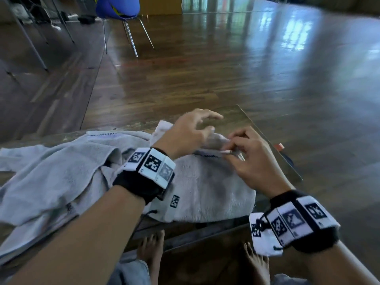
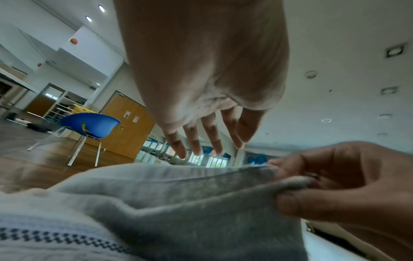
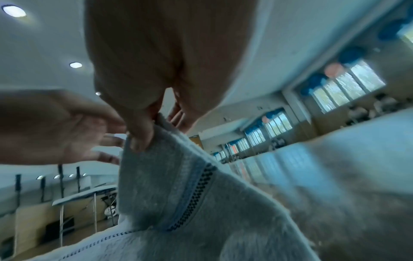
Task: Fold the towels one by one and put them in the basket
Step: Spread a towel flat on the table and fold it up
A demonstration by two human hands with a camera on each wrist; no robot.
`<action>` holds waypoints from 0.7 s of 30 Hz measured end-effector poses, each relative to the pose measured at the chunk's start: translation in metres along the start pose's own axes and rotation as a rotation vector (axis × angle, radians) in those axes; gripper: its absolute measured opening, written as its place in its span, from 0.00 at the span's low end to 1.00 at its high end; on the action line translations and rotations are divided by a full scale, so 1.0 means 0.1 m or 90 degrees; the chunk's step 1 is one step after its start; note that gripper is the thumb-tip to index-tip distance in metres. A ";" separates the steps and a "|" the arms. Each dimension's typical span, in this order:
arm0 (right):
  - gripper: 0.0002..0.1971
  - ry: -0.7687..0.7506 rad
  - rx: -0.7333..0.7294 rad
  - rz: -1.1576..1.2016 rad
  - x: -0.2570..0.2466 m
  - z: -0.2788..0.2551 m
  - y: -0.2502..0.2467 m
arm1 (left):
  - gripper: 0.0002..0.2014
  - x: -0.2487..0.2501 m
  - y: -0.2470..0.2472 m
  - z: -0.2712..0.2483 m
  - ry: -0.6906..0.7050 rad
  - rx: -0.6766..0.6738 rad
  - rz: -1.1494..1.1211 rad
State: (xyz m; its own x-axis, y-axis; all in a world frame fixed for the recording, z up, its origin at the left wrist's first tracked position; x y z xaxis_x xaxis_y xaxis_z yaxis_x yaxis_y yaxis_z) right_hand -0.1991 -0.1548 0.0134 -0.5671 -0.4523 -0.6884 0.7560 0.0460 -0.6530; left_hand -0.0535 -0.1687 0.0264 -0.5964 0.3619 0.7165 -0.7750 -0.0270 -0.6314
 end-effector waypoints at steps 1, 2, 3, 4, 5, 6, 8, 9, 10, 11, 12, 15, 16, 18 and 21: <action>0.04 -0.021 -0.006 -0.006 -0.04 -0.02 0.02 | 0.13 0.02 0.09 -0.02 -0.008 -0.016 -0.030; 0.04 -0.036 -0.009 0.000 -0.06 -0.03 0.03 | 0.12 0.01 0.16 -0.07 -0.021 -0.020 -0.047; 0.05 -0.044 -0.008 0.012 -0.07 -0.02 0.03 | 0.11 -0.03 0.20 -0.12 -0.034 -0.018 -0.055; 0.05 -0.046 -0.010 0.019 -0.07 -0.02 0.04 | 0.10 -0.08 0.23 -0.17 -0.045 -0.021 -0.059; 0.05 -0.047 -0.021 0.015 -0.05 -0.03 0.06 | 0.09 -0.13 0.27 -0.21 -0.049 -0.034 -0.059; 0.06 -0.048 -0.038 -0.001 -0.02 -0.02 0.10 | 0.08 -0.18 0.30 -0.22 -0.052 -0.051 -0.060; 0.05 -0.054 -0.059 -0.025 0.03 -0.02 0.15 | 0.07 -0.25 0.31 -0.23 -0.068 -0.059 -0.098; 0.05 -0.056 -0.050 -0.019 0.04 0.00 0.14 | 0.07 -0.27 0.26 -0.20 -0.072 -0.041 -0.118; 0.05 -0.051 -0.038 -0.010 0.05 0.04 0.11 | 0.06 -0.28 0.21 -0.16 -0.072 -0.017 -0.129; 0.04 -0.041 -0.030 -0.001 0.07 0.07 0.09 | 0.06 -0.28 0.17 -0.11 -0.068 0.014 -0.127; 0.03 -0.031 -0.029 0.003 0.09 0.11 0.07 | 0.06 -0.29 0.11 -0.07 -0.060 0.061 -0.105; 0.04 -0.009 -0.087 -0.003 0.14 0.16 0.12 | 0.05 -0.33 -0.13 -0.06 -0.056 0.251 -0.002; 0.05 -0.003 -0.103 0.006 0.15 0.16 0.13 | 0.05 -0.34 -0.15 -0.06 -0.056 0.271 0.001; 0.06 0.016 -0.101 0.038 0.21 0.19 0.13 | 0.06 -0.37 -0.03 -0.02 -0.058 0.212 -0.031; 0.07 0.052 -0.024 0.075 0.32 0.25 0.03 | 0.11 -0.34 0.21 -0.02 -0.054 0.098 -0.098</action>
State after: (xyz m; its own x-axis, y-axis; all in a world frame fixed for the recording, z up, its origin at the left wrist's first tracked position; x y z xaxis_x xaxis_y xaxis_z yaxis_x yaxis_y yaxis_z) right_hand -0.2067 -0.1917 -0.0032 -0.5013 -0.3677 -0.7833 0.8069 0.1283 -0.5766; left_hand -0.0489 -0.1799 -0.0123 -0.4793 0.2927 0.8274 -0.8769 -0.1225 -0.4647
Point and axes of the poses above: each hand's wrist, its own z-axis towards the middle knuckle, its own y-axis out of the palm, x = y × z, the point moved 9 cm from there along z, towards the middle knuckle, and after that the axes turned 9 degrees about y, right-handed, at the moved point
